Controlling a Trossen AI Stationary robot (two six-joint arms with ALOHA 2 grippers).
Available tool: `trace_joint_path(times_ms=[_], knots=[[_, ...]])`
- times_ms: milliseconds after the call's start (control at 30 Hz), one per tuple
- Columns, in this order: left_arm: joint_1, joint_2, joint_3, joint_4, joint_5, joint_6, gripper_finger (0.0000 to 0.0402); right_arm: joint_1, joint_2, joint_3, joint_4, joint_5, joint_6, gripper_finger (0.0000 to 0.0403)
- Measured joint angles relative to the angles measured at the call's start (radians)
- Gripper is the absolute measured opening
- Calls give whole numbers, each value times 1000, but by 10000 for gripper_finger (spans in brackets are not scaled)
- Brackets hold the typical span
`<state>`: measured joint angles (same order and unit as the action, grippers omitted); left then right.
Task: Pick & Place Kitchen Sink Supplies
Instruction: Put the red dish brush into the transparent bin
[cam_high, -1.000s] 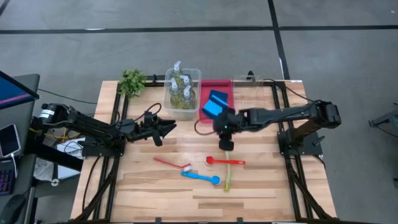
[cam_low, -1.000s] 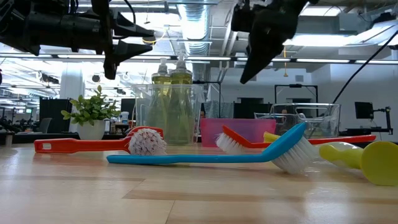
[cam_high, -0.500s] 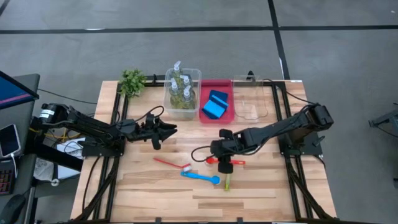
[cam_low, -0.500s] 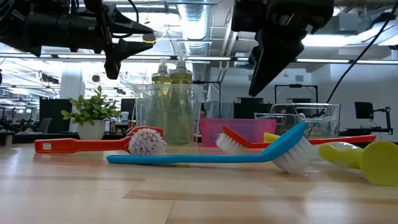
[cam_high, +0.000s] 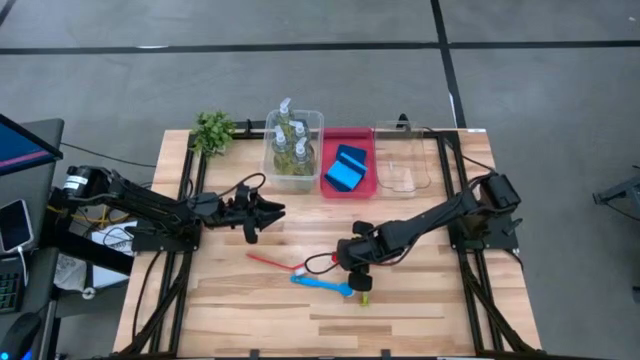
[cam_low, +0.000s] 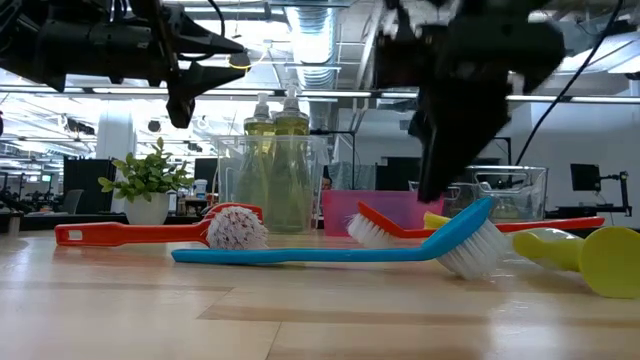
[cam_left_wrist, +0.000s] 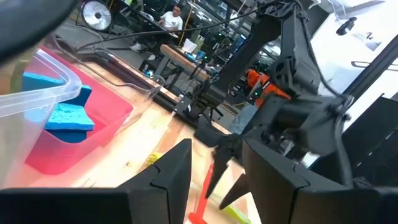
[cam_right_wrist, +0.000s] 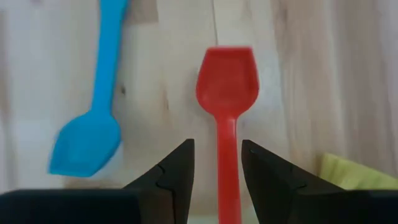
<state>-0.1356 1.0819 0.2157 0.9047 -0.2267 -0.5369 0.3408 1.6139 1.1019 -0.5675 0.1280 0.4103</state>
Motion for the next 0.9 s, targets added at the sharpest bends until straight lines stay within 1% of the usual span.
trace_joint_path(times_ms=[200,467,600,733,900], knots=[[-18,0,0,0,1,0,144,0,62,0,0,2,2,127],[-22,0,0,0,-2,0,144,-12,79,0,-8,3,0,165],[-22,0,0,0,-3,0,144,-22,76,0,-8,3,0,174],[-22,0,0,0,-5,0,144,-30,77,0,-8,3,0,168],[-22,0,0,0,-5,-1,144,-28,76,0,-8,0,0,141]])
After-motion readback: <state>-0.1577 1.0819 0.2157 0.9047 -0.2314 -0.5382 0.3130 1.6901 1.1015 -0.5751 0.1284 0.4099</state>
